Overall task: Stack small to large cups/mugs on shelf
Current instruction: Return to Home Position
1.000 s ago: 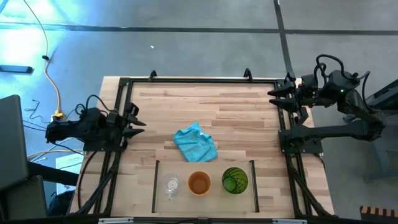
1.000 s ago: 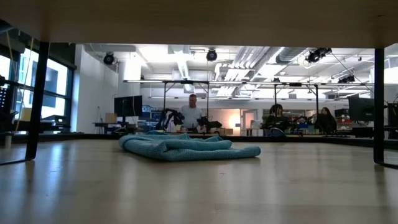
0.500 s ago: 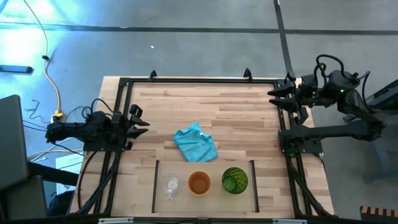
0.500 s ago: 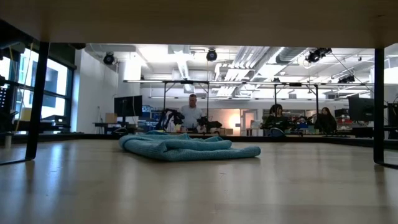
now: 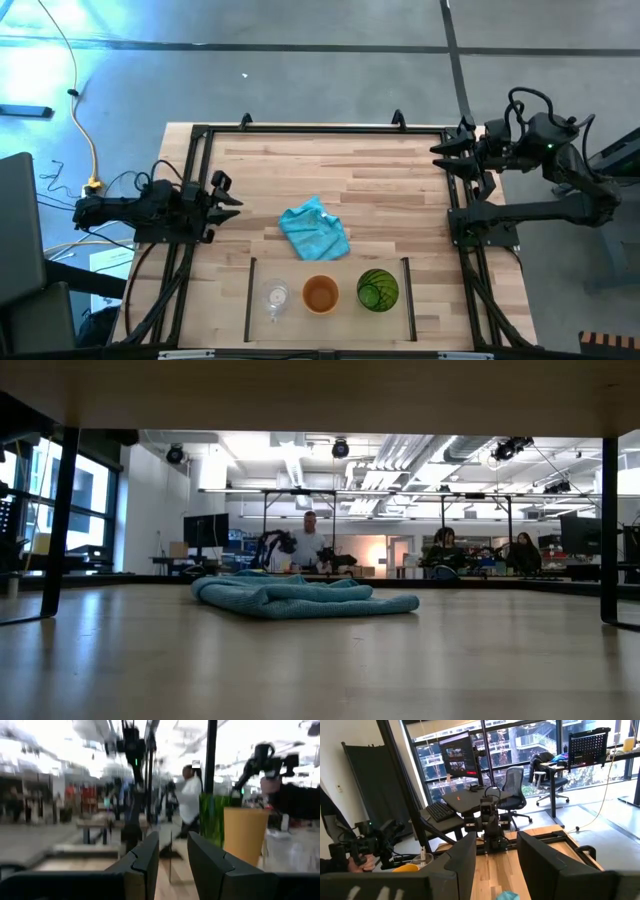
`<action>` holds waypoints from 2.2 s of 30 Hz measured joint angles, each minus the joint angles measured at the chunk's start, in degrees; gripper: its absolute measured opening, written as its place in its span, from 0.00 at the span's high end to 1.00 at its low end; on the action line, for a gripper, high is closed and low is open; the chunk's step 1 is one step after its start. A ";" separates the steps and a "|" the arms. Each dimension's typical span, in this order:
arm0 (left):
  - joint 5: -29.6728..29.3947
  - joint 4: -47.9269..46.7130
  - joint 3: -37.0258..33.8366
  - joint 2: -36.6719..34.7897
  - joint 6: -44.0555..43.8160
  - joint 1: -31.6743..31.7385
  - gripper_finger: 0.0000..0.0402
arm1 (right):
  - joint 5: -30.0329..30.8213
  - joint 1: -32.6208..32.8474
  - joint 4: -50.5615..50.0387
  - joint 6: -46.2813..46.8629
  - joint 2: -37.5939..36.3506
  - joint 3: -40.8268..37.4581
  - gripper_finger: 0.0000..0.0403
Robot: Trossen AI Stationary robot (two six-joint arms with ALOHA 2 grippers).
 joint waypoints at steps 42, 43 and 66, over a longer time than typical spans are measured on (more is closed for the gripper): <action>-5.01 -16.27 0.04 0.92 2.51 0.00 0.77 | -1.98 0.00 22.79 6.88 -8.67 -18.97 0.66; -5.17 -16.34 0.04 0.92 2.91 0.00 0.77 | -2.00 0.00 22.32 6.88 -8.70 -18.97 0.66; -3.97 -13.69 0.04 4.67 6.02 0.00 0.77 | -2.09 0.02 20.79 7.91 -8.70 -18.97 0.66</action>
